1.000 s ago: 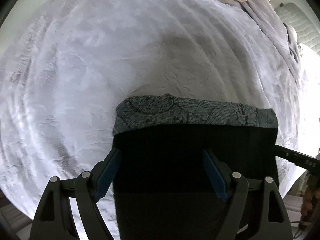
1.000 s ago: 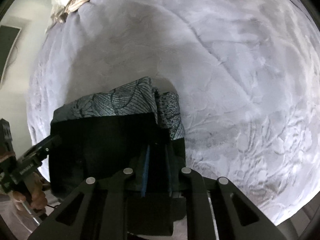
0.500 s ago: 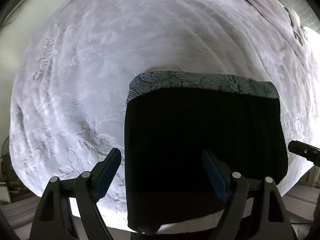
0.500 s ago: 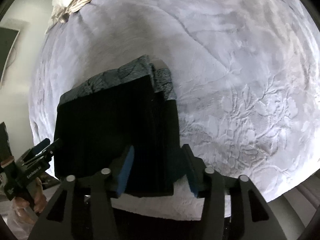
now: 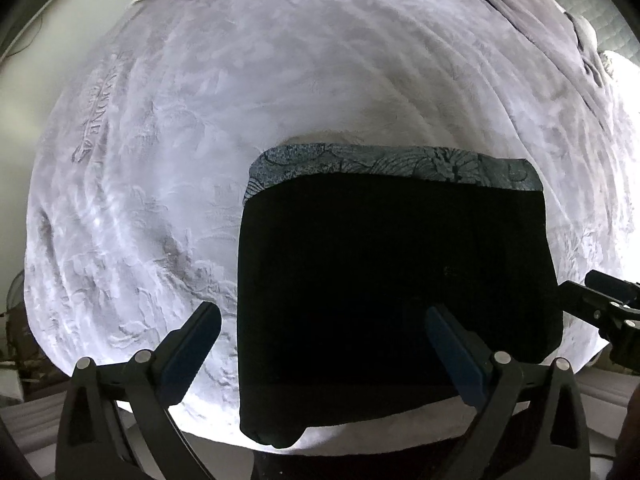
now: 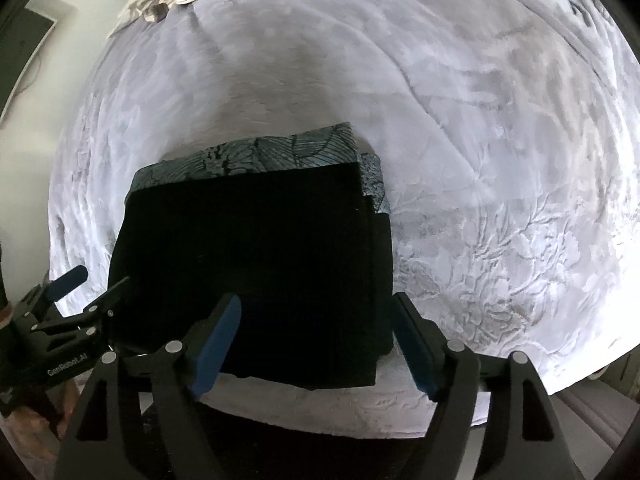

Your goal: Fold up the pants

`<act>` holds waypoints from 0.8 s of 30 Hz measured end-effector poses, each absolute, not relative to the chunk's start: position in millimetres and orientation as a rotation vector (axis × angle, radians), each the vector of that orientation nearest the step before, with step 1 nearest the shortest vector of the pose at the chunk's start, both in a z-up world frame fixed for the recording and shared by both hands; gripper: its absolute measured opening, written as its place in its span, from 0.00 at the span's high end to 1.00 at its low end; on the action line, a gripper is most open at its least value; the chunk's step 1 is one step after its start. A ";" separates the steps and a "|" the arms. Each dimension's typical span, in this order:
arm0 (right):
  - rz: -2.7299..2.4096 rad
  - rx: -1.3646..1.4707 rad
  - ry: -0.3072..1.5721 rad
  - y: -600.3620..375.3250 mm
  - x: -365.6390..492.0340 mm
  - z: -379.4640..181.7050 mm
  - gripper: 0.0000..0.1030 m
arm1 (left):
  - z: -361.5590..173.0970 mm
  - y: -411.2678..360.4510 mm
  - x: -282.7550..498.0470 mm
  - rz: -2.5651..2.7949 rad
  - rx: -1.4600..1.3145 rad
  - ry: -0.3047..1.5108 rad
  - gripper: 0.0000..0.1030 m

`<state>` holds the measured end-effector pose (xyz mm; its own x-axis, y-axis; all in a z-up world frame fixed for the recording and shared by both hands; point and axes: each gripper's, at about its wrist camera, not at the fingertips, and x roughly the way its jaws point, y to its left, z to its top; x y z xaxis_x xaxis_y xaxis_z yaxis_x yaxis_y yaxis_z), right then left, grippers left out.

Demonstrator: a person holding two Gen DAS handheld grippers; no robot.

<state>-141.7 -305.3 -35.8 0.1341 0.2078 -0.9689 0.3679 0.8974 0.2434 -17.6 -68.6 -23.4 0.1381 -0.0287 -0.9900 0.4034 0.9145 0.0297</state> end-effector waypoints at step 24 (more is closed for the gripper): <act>-0.238 0.351 1.435 -283.5 -140.2 -18.6 0.00 | -10.2 -74.5 -24.5 -0.294 0.372 1.358 0.00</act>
<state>-140.2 -283.5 -18.6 0.1248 0.0496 -0.9909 0.3667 0.9257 0.0926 -24.5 -74.5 -10.2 0.1903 0.0098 -0.9817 0.4144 0.9057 0.0894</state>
